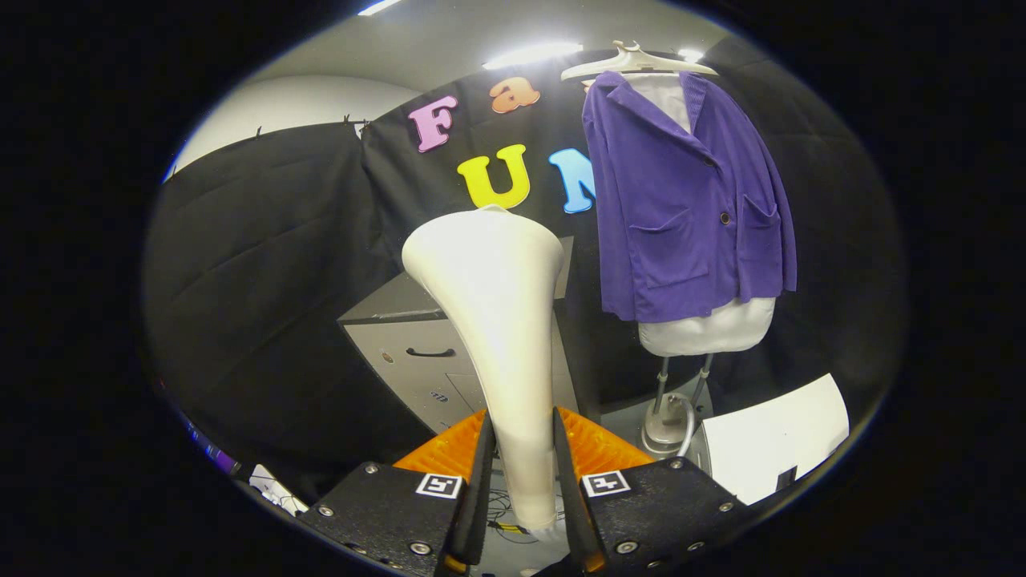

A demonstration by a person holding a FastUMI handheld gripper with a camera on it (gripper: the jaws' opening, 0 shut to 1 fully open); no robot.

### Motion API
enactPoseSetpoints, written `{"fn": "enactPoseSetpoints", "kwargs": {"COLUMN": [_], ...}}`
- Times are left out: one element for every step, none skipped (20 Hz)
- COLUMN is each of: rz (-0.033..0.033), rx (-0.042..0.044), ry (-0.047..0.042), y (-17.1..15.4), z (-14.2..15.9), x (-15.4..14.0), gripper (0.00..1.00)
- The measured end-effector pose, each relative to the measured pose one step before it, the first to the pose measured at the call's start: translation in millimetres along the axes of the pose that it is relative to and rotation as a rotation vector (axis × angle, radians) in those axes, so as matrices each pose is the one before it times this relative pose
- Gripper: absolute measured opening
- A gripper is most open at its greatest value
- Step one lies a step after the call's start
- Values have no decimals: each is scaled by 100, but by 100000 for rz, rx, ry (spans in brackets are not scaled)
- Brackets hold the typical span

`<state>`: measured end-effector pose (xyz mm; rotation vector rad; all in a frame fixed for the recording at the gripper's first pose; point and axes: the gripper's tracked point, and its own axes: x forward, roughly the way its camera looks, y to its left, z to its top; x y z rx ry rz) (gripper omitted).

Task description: Iron the clothes twice with a garment steamer, once on the left side and once on the right side.

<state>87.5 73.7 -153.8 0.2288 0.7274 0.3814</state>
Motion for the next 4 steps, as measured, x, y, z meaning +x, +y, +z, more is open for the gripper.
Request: {"fn": "enactPoseSetpoints", "kwargs": {"rz": [16,22,2,58], "rx": [320,61,-16,152], "ry": [53,255,-206,230], "y": [34,36,-15,41], "z": [-49,98,-84,109], "x": [13,93,32,111], "gripper": [40,40,40,40]}}
